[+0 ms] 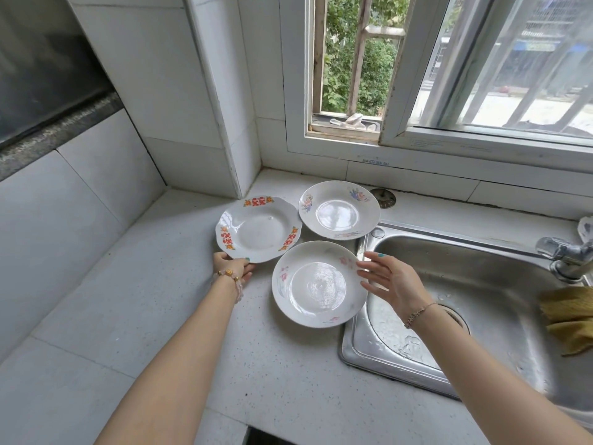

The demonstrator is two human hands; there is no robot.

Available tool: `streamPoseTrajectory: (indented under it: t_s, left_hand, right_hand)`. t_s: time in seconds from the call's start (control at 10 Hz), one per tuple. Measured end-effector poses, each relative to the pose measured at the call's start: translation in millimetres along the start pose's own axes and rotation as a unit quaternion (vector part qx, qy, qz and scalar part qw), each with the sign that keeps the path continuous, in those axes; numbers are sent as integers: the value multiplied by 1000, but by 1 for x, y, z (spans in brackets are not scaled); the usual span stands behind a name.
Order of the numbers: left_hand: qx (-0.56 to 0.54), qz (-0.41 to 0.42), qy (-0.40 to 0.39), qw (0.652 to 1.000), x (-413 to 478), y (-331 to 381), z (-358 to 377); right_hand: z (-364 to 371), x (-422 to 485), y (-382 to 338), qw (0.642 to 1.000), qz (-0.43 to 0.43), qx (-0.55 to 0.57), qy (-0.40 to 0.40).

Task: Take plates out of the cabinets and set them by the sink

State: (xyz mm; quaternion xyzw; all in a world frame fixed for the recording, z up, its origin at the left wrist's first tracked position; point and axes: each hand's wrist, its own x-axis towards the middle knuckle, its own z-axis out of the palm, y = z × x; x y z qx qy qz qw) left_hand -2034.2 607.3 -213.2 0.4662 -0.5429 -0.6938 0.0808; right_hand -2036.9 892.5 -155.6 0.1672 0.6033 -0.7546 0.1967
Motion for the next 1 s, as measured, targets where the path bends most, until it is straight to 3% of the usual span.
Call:
streamPoseTrajectory:
  t_s: [0.2,0.3,0.4,0.6,1.0]
  left_hand:
    - [43,-6,-46,998,-8,2,-6]
    - [47,6,-60,997,-19,-1,-11]
    - [38,38,-45,998,-35,-6,-16]
    - [84,68,-65,992,-65,-17,-29]
    - [95,84,-117,985,-116,-21,-34]
  right_hand:
    - [-16,6,14,994,-19,-84,73]
    - [-15,6,26,987,49,-148,45]
    - [-10,7,37,986,90,-140,30]
    - [-6,20,38,973,42,-211,79]
    - [-26,-3,36,991,55,-122,16]
